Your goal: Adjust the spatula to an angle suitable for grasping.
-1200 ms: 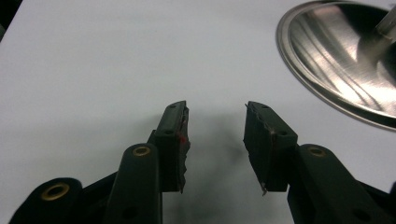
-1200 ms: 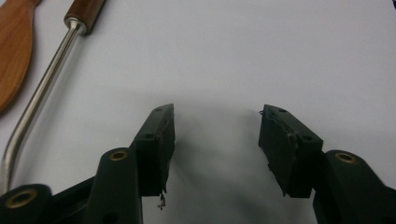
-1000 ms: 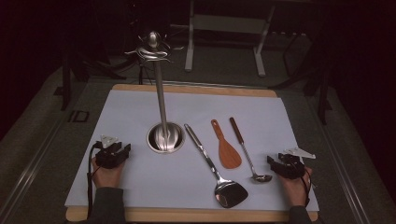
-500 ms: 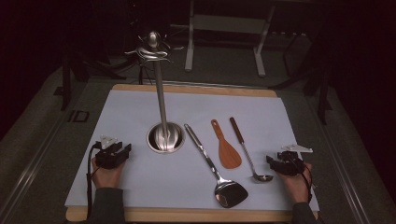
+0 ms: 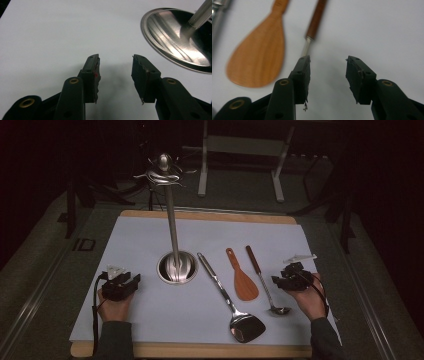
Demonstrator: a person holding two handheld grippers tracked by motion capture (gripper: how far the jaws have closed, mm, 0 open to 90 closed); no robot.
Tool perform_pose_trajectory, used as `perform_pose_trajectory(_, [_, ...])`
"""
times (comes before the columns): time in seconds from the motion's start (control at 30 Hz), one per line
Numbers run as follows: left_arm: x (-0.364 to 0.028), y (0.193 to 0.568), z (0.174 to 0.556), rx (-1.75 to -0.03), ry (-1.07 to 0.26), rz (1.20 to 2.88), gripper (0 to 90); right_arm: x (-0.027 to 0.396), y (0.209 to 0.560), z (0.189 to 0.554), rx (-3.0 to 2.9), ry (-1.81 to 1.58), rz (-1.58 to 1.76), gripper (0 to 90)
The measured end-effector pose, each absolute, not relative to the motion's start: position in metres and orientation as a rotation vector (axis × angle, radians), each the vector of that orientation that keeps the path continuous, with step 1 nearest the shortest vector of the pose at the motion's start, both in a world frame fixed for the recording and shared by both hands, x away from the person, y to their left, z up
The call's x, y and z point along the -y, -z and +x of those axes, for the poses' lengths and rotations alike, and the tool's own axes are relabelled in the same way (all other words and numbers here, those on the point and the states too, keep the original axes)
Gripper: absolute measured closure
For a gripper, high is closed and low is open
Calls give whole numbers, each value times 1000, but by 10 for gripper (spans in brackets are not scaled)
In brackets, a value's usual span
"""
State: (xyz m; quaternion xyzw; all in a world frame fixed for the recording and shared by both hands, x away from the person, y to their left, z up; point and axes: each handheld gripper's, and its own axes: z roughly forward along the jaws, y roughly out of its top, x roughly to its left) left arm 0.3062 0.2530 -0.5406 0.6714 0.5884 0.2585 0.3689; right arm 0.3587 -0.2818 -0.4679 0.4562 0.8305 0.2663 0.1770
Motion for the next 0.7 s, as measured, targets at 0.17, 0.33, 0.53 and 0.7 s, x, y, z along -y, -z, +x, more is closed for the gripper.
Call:
perform_pose_trajectory(0.17, [-253, 541, 306, -1509, -666, 1720, 576, 255, 456, 369, -2423, -736, 1228, 583])
perform_pose_trajectory(0.33, [-253, 541, 306, -1506, -668, 1720, 571, 227, 449, 378, -2483, -691, 1170, 631])
perform_pose_trajectory(0.53, [-253, 541, 306, -1507, -671, 1719, 568, 198, 448, 387, -2556, -645, 1152, 665])
perform_pose_trajectory(0.7, [-253, 541, 306, -1507, -671, 1717, 563, 177, 449, 393, -2616, -624, 1158, 674])
